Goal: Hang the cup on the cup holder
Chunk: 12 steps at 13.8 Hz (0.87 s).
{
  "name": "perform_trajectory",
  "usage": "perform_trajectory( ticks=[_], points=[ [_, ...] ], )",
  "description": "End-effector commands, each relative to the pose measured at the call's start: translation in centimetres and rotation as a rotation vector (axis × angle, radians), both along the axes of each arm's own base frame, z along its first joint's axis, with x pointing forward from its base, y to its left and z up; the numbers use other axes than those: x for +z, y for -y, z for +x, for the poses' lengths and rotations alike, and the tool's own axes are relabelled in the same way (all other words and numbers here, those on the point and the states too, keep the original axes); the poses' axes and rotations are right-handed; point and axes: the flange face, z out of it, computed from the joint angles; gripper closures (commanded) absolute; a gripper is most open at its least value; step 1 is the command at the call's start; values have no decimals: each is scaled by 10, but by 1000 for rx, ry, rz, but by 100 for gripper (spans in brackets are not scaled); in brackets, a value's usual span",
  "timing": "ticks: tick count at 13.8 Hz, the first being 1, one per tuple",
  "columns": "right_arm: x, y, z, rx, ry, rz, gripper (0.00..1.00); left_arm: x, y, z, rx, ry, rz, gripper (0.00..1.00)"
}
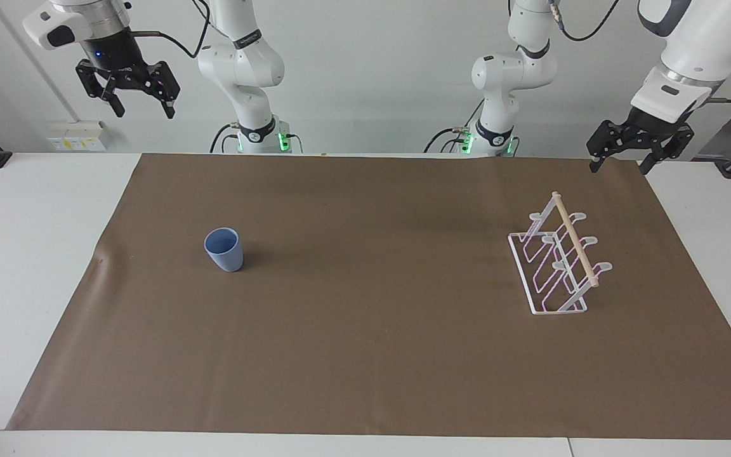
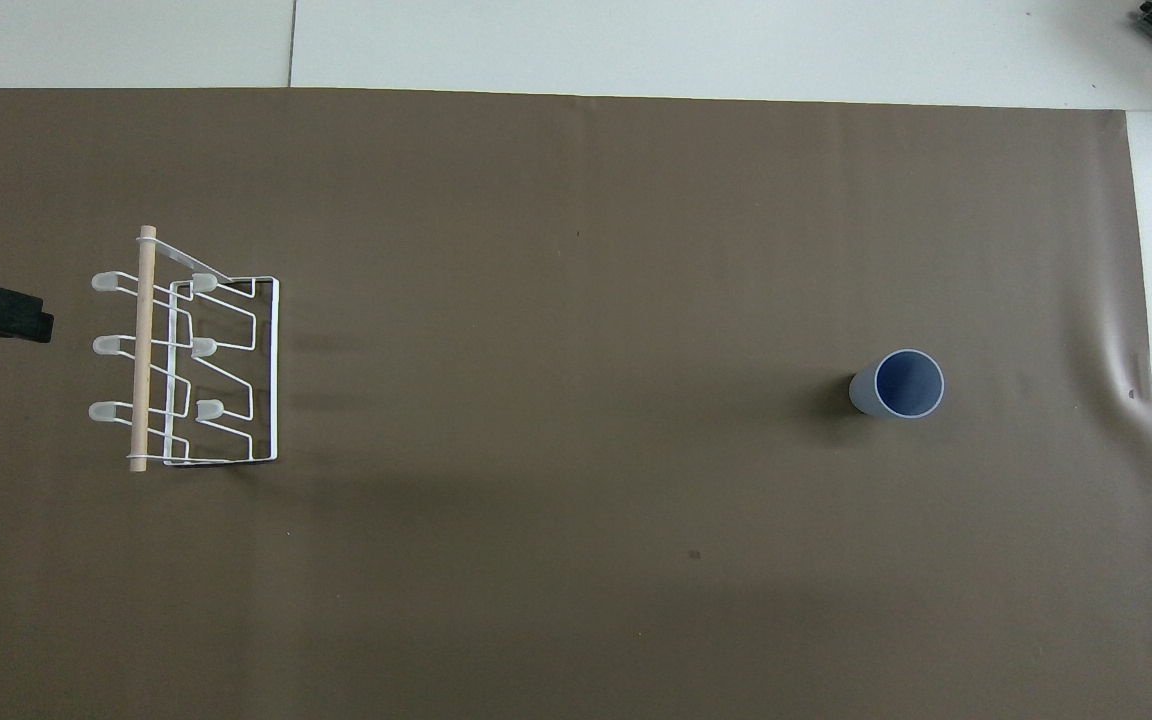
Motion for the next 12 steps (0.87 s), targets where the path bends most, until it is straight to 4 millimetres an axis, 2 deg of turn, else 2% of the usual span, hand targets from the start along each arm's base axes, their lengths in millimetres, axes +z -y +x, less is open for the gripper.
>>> perform_trajectory(
  ticks=[1, 10, 12],
  points=[
    [2, 0, -7, -8, -8, -4, 0, 14, -4, -8, 6, 7, -8, 0],
    [2, 0, -7, -8, -9, -5, 0, 6, -5, -10, 11, -9, -7, 0],
    [2, -6, -6, 4, -9, -6, 0, 7, -3, -11, 9, -10, -6, 0]
  ],
)
